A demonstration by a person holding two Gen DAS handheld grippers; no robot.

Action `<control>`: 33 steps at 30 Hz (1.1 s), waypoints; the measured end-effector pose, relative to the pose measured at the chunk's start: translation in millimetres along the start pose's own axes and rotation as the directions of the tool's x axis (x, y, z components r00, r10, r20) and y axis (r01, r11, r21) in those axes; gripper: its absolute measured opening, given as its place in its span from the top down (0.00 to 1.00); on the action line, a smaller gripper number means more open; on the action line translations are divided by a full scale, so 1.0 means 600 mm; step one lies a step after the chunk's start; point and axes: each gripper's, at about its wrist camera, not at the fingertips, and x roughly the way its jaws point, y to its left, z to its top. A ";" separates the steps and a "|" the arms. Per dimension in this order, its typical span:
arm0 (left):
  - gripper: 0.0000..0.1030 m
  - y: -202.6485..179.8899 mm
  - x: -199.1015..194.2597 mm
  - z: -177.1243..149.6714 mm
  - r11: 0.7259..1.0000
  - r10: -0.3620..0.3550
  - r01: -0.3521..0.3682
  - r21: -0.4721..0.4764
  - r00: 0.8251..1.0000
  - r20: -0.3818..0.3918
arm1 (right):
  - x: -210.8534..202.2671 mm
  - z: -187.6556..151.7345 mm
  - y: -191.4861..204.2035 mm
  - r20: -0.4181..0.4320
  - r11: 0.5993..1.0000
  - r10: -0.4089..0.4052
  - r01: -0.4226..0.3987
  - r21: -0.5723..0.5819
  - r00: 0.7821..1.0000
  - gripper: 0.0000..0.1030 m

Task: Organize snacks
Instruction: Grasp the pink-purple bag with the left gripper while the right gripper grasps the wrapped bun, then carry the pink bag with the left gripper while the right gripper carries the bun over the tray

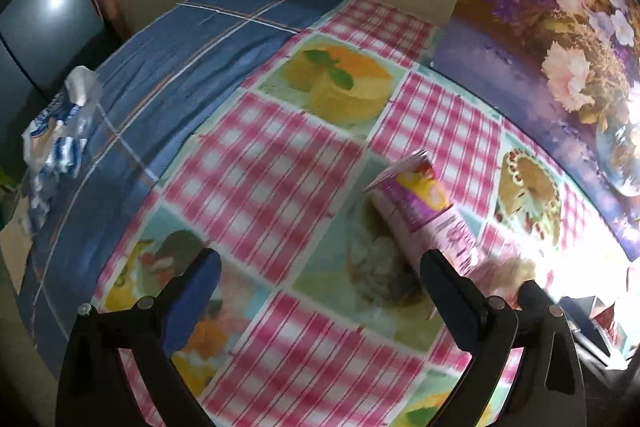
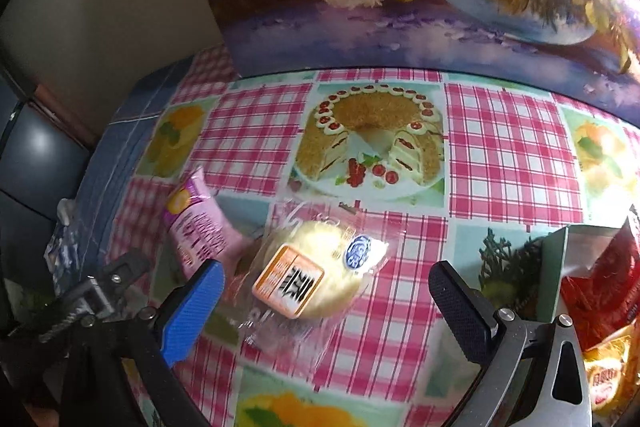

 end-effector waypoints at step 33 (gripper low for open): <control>0.56 -0.096 0.042 -0.001 0.990 -0.130 0.133 0.044 0.990 -0.058 | 0.011 -0.025 -0.011 0.000 0.995 -0.050 0.050 -0.082 0.999 0.42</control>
